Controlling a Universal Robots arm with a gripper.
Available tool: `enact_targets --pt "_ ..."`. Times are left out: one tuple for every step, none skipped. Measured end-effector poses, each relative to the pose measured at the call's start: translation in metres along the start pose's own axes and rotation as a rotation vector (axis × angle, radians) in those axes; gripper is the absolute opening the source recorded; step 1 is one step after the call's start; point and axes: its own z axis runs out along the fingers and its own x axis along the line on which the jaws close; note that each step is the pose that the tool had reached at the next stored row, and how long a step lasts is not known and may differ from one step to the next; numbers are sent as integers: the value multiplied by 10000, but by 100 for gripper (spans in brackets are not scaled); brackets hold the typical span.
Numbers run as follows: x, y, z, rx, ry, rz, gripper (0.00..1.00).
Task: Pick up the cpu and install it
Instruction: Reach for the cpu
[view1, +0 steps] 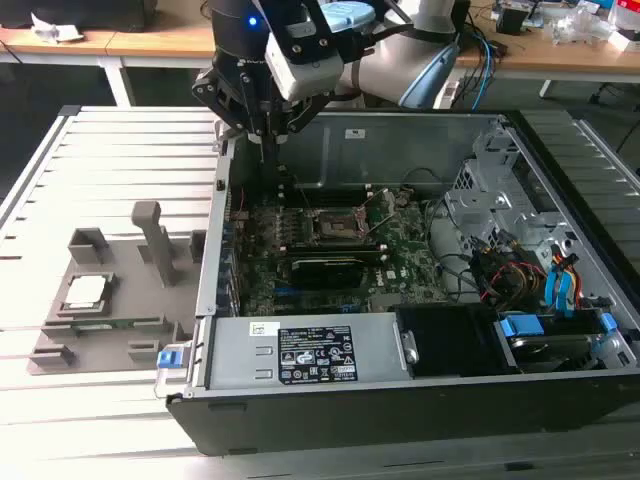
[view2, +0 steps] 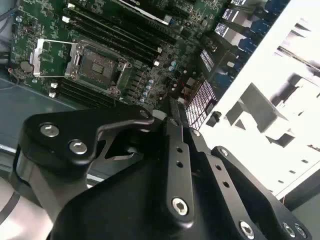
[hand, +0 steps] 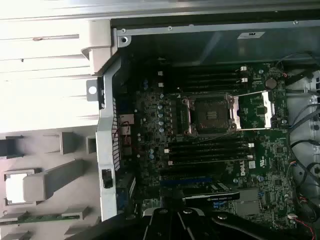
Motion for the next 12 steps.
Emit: enact_targets --pt "45 -3 -2 0 1 -1 11" --pt "88 -7 -3 0 1 -1 11" --pt "128 -10 -4 1 1 -3 11" --pt "159 -12 -5 0 1 -3 11" --pt "207 -15 -6 0 0 -1 11" --pt "235 -17 -6 0 0 -1 11" --pt "259 -19 -7 0 0 -2 11" --pt "289 -22 -8 0 0 -3 11" --pt "309 -23 -9 1 0 -3 11" --pt "390 -29 -10 0 -2 -1 11" --pt "421 -31 -11 0 -2 -1 11" --pt "436 -33 -11 -1 -2 -2 11"
